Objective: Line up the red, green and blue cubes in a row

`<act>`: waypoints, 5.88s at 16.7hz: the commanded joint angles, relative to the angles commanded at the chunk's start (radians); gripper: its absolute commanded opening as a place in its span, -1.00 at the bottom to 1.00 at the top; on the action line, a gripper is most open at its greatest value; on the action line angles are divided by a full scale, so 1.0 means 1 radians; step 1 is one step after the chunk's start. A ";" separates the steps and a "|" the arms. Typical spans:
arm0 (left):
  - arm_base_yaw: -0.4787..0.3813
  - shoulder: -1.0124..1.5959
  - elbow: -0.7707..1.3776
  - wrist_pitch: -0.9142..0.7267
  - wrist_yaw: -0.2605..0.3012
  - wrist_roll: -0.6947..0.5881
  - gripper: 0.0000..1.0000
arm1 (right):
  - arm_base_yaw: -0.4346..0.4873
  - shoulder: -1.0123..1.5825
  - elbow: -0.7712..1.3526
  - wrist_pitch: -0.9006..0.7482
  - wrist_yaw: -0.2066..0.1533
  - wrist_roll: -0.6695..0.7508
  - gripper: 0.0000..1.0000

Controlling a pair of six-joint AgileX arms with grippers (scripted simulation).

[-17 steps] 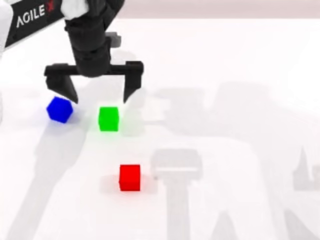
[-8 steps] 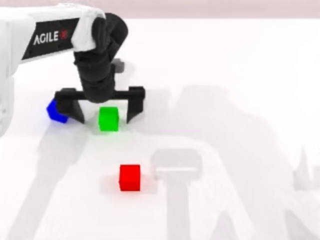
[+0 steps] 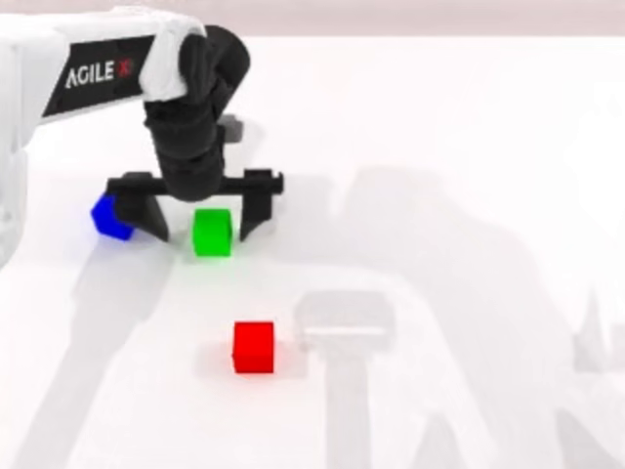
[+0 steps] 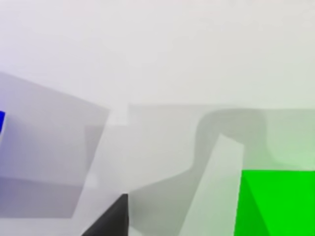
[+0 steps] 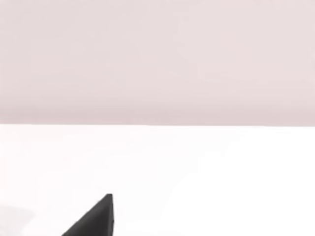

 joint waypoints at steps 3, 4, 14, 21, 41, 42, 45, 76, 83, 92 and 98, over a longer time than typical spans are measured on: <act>0.000 0.000 0.000 0.000 0.000 0.000 -0.21 | 0.000 0.000 0.000 0.000 0.000 0.000 1.00; 0.000 0.000 0.000 0.000 0.000 0.000 -0.36 | 0.000 0.000 0.000 0.000 0.000 0.000 1.00; 0.000 0.000 0.000 0.000 0.000 0.000 -1.00 | 0.000 0.000 0.000 0.000 0.000 0.000 1.00; 0.007 -0.033 0.065 -0.083 -0.006 0.003 -1.00 | 0.000 0.000 0.000 0.000 0.000 0.000 1.00; -0.381 -0.198 0.050 -0.247 -0.014 -0.397 -1.00 | 0.000 0.000 0.000 0.000 0.000 0.000 1.00; -0.409 -0.211 0.038 -0.246 -0.014 -0.425 -1.00 | 0.000 0.000 0.000 0.000 0.000 0.000 1.00; -0.432 -0.223 0.028 -0.244 -0.015 -0.449 -1.00 | 0.000 0.000 0.000 0.000 0.000 0.000 1.00; -0.433 -0.168 -0.170 0.009 -0.014 -0.448 1.00 | 0.000 0.000 0.000 0.000 0.000 0.000 1.00; -0.432 -0.169 -0.166 0.005 -0.015 -0.448 1.00 | 0.000 0.000 0.000 0.000 0.000 0.000 1.00; -0.415 -0.233 0.013 -0.239 -0.015 -0.453 1.00 | 0.000 0.000 0.000 0.000 0.000 0.000 1.00; -0.397 -0.222 0.021 -0.239 -0.015 -0.418 1.00 | 0.000 0.000 0.000 0.000 0.000 0.000 1.00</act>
